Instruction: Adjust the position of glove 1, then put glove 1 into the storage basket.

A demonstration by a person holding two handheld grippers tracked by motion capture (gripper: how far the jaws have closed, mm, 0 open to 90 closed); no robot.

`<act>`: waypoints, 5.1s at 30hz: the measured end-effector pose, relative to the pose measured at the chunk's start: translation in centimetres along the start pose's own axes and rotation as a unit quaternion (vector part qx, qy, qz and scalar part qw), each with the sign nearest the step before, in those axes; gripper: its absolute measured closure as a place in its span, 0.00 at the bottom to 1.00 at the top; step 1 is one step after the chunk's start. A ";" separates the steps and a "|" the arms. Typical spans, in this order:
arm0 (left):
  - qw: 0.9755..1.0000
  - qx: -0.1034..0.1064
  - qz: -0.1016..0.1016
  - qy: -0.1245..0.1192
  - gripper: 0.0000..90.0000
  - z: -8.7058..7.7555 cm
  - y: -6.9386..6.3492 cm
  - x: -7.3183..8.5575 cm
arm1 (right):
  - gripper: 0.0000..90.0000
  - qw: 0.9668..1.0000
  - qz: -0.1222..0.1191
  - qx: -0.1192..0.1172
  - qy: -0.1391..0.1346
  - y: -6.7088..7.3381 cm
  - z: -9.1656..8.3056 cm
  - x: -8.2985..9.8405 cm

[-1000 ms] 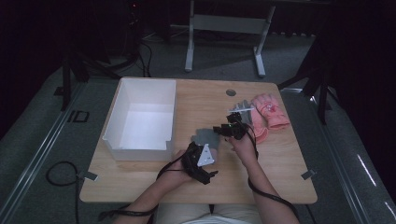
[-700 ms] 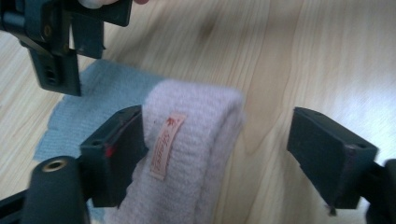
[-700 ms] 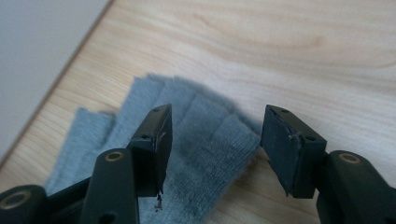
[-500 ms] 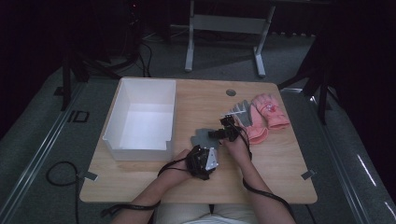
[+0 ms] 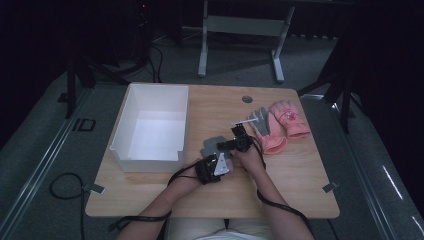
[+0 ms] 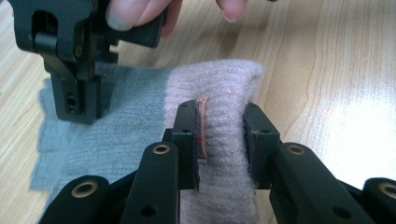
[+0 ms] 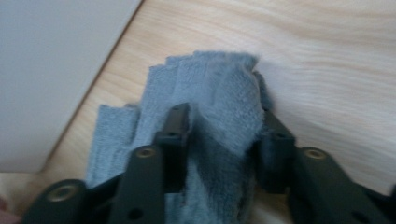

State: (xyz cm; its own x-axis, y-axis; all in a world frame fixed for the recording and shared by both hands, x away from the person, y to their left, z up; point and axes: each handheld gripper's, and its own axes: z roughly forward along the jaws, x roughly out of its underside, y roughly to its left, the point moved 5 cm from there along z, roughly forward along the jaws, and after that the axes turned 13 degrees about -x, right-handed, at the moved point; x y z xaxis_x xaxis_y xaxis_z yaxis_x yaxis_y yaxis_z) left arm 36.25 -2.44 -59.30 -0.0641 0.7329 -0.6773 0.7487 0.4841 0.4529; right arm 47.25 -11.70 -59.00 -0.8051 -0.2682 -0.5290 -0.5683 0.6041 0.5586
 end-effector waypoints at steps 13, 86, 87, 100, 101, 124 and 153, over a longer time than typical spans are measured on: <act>1.000 0.012 0.005 0.025 0.81 -0.8 0.5 -1.5 | 0.83 0.999 -0.014 -0.017 -0.035 1.7 -3.0 -0.4; 0.992 0.002 0.087 0.096 0.82 -17.5 16.9 4.2 | 0.83 0.986 -0.140 -0.068 -0.055 20.6 3.9 -12.8; 0.991 0.003 0.090 0.095 0.82 -17.3 16.9 4.5 | 0.83 0.987 -0.136 -0.066 -0.053 20.3 4.4 -12.8; 0.976 0.016 0.168 0.141 0.82 -12.7 15.5 7.5 | 0.83 0.995 -0.099 -0.007 0.002 17.8 8.3 -12.1; 0.973 0.017 0.173 0.149 0.82 -12.3 15.4 7.6 | 0.83 0.995 -0.100 -0.001 0.006 17.9 8.5 -12.2; 0.964 0.040 0.142 0.220 0.54 -8.4 15.6 8.9 | 0.59 0.994 -0.097 0.007 -0.040 17.1 4.7 -13.6; 0.995 0.045 0.019 0.086 0.53 -12.7 15.9 -2.6 | 0.35 0.987 -0.122 0.017 -0.107 12.0 -8.5 -9.1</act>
State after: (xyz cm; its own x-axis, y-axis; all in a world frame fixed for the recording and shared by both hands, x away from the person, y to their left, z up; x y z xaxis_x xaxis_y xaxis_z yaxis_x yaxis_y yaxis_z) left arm 39.89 9.45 -43.01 -0.1413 0.8245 -0.5480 0.8083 0.4157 0.4169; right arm 46.28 -8.42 -42.07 -0.5890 -0.2457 -0.7699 -0.7311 0.5680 0.3781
